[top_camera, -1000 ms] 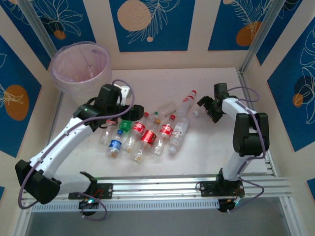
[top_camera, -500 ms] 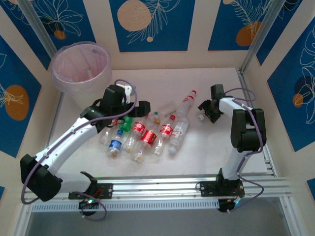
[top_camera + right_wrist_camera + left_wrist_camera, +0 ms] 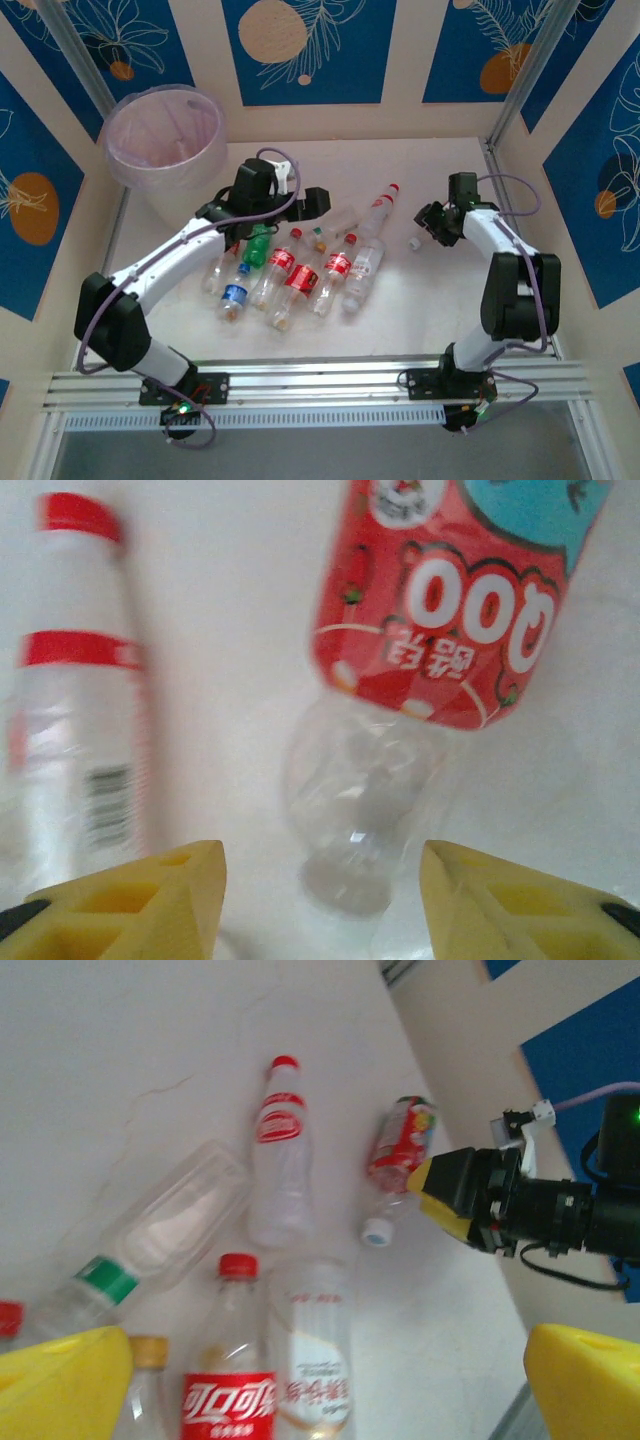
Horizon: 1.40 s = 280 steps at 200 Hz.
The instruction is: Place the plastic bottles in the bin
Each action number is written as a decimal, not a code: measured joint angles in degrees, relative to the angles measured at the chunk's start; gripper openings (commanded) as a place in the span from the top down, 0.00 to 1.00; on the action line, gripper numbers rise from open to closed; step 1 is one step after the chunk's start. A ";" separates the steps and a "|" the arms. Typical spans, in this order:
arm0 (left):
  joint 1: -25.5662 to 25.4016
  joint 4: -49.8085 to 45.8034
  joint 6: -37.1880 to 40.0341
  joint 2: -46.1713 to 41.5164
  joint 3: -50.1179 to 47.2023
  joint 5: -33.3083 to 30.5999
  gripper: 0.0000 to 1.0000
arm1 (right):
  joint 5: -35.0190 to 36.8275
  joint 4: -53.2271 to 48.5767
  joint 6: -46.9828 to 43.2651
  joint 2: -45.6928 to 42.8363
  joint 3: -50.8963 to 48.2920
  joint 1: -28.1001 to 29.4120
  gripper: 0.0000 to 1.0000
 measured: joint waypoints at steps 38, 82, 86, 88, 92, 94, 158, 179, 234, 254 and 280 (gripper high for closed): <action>0.74 7.89 -4.92 2.62 0.48 4.59 0.00 | -8.20 -2.86 -5.33 -6.12 0.04 -0.09 0.48; 0.87 12.59 -9.35 5.01 1.27 7.02 0.00 | -17.05 -6.14 -10.36 -7.52 1.79 4.94 0.50; 0.92 13.79 -10.14 5.18 1.25 7.39 0.00 | -17.99 -6.23 -11.02 -7.58 2.08 5.84 0.50; 0.90 14.16 -10.43 5.22 1.22 7.48 0.00 | -18.49 -6.21 -11.21 -7.65 2.25 6.27 0.50; 0.92 15.58 -11.43 5.49 1.14 7.85 0.00 | -19.56 -6.14 -11.78 -7.69 2.51 7.19 0.50; 0.92 16.39 -11.87 5.53 1.09 8.00 0.00 | -20.04 -6.05 -11.98 -7.74 2.67 7.65 0.50; 1.03 19.28 -14.14 6.12 -0.17 7.78 0.00 | -10.93 -14.78 -11.04 -7.58 12.15 8.28 0.27; 1.01 16.72 -12.13 5.49 -0.17 6.49 0.00 | -3.96 -16.20 -6.99 -6.99 11.13 4.57 0.17; 1.03 11.28 -8.74 2.93 -0.35 4.33 0.00 | 5.44 -12.96 2.05 4.52 10.49 3.28 0.08; 1.03 8.74 -6.75 0.55 -0.35 2.82 0.00 | 7.72 -11.04 4.31 8.90 10.51 3.34 0.08; 1.11 7.52 -5.60 -1.33 -0.35 1.86 0.00 | 9.11 -9.33 6.32 13.84 10.51 3.72 0.10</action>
